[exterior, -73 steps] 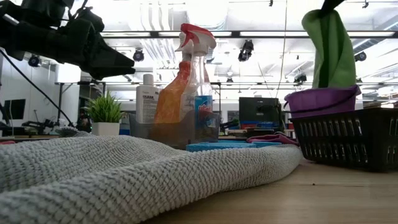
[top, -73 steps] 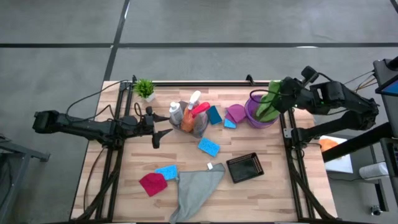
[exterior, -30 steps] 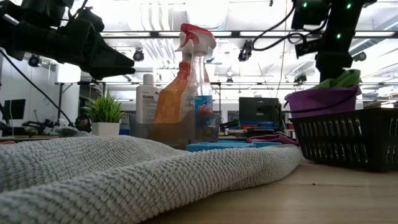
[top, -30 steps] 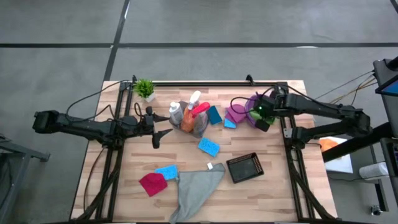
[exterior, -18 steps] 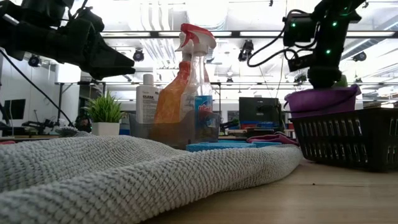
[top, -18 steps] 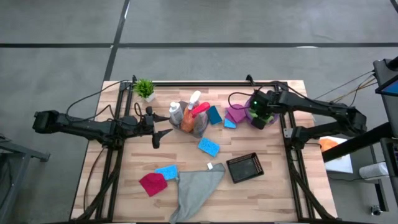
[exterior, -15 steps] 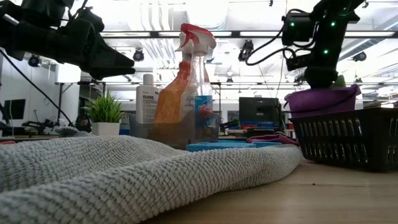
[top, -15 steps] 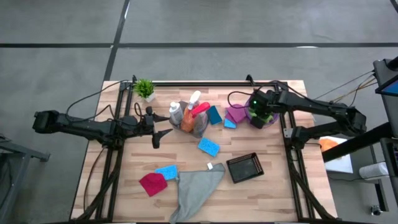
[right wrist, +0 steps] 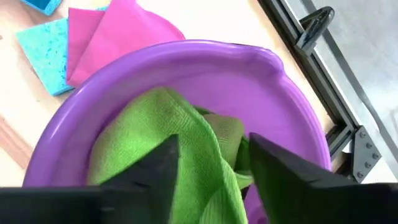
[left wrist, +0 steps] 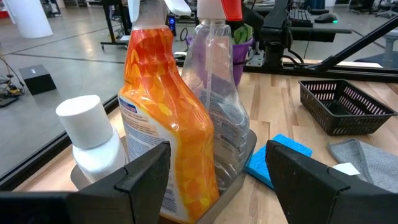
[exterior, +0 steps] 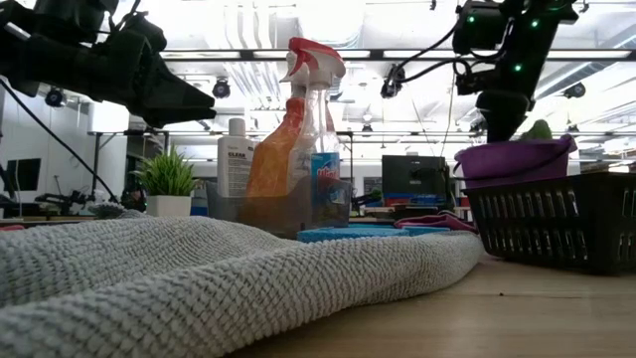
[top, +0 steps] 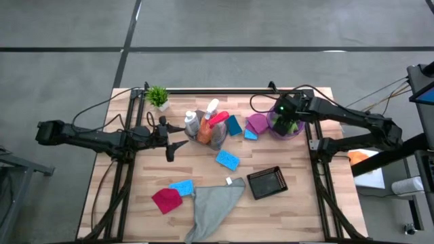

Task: Pick & Place Kitchen Items
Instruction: Put the green microfiber towel into the purple bucket, then put the purple microfiber towel into the purple bucket

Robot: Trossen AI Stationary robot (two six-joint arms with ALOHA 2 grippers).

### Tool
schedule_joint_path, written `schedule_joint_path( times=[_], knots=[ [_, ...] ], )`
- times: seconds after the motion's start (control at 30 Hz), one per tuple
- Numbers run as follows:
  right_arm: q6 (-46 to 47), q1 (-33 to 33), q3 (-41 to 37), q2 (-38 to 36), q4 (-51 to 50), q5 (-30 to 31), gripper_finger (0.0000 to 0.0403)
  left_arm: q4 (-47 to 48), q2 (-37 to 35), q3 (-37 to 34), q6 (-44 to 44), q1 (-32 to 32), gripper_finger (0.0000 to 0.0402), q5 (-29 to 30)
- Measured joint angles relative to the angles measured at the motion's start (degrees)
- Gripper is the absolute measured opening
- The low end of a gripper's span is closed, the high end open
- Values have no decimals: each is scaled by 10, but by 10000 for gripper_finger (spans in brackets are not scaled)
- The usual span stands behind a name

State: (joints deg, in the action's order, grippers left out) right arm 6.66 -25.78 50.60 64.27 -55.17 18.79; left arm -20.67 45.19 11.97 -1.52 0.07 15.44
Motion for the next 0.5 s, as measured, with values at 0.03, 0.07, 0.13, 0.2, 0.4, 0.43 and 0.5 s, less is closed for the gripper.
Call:
schedule_joint_path(
  times=[0.03, 0.07, 0.13, 0.2, 0.4, 0.43, 0.5],
  knots=[
    [-2, 0, 1, 0, -7, 0, 225, 0, 0, 0, 0, 0, 264, 0],
    [-4, 0, 4, 0, -10, 0, 243, 0, 0, 0, 0, 0, 264, 0],
    [-4, 0, 12, -1, -10, 0, 272, 0, 0, 0, 0, 0, 264, 0],
    [-7, 2, 21, -6, -11, 0, 291, 0, 0, 0, 0, 0, 264, 0],
    [-30, 32, 58, -28, 3, -6, 304, 0, 0, 0, 0, 0, 264, 0],
    [-34, 41, 62, -30, 9, -6, 304, 0, 0, 0, 0, 0, 264, 0],
    [-43, 65, 66, -30, 20, -8, 304, 0, 0, 0, 0, 0, 264, 0]
  ],
)
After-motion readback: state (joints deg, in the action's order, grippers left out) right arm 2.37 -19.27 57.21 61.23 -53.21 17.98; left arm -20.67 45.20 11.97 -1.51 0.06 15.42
